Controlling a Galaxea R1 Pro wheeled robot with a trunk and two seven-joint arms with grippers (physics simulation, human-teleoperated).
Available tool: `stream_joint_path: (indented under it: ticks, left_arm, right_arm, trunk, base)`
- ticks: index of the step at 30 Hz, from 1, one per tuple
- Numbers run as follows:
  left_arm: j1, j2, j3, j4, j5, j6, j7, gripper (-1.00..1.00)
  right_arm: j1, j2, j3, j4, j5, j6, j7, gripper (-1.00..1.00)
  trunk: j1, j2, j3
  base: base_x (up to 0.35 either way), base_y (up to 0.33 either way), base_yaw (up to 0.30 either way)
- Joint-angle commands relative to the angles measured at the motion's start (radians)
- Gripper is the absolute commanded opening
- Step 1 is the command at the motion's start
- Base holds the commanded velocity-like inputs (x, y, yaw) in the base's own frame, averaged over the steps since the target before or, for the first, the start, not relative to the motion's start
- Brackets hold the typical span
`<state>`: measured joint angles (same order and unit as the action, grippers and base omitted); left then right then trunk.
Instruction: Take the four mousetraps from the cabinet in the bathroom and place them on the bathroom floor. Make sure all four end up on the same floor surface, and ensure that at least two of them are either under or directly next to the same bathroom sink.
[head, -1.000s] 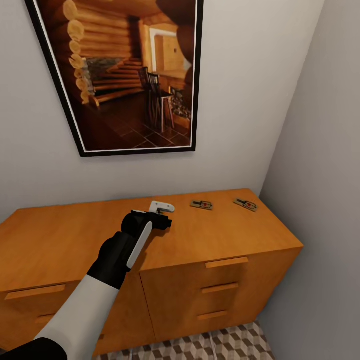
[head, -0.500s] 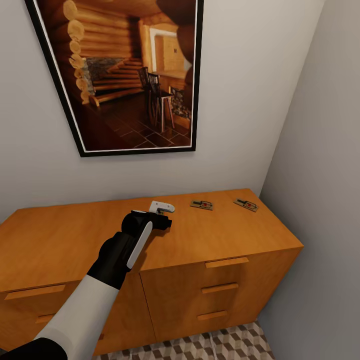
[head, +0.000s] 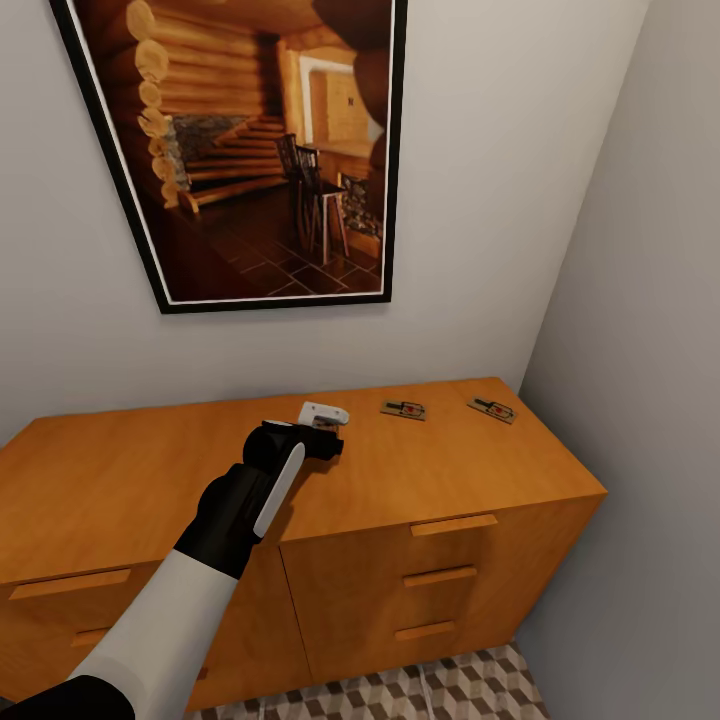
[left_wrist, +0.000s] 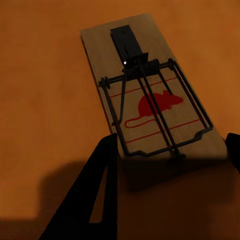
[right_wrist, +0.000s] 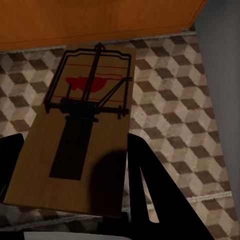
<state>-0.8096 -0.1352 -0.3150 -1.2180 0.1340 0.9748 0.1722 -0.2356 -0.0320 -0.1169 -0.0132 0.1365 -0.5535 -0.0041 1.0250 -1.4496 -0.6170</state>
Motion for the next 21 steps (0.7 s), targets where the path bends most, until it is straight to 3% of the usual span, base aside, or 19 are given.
stream_joint_path:
  ticks: [1,15,21]
  left_arm:
    - [0.000,0.000,-0.001,0.028,0.010,0.004,0.007,-1.00]
    - [0.000,0.000,-0.001,0.018,0.009,0.004,0.007,-1.00]
    - [0.000,-0.001,-0.001,-0.039,0.009,0.007,0.009,-1.00]
  right_arm:
    - [-0.001,0.000,-0.008,0.001,0.006,-0.003,0.004,-1.00]
    - [0.000,0.000,-0.008,0.001,0.006,-0.003,0.004,-1.00]
    - [0.000,0.000,-0.008,0.001,0.006,-0.003,0.004,-1.00]
  trunk:
    - [0.000,0.000,-0.001]
    - [0.000,0.000,-0.001]
    - [0.000,0.000,-0.001]
  base:
    - [0.000,0.000,0.000]
    - [0.000,0.000,0.000]
    - [0.000,0.000,0.000]
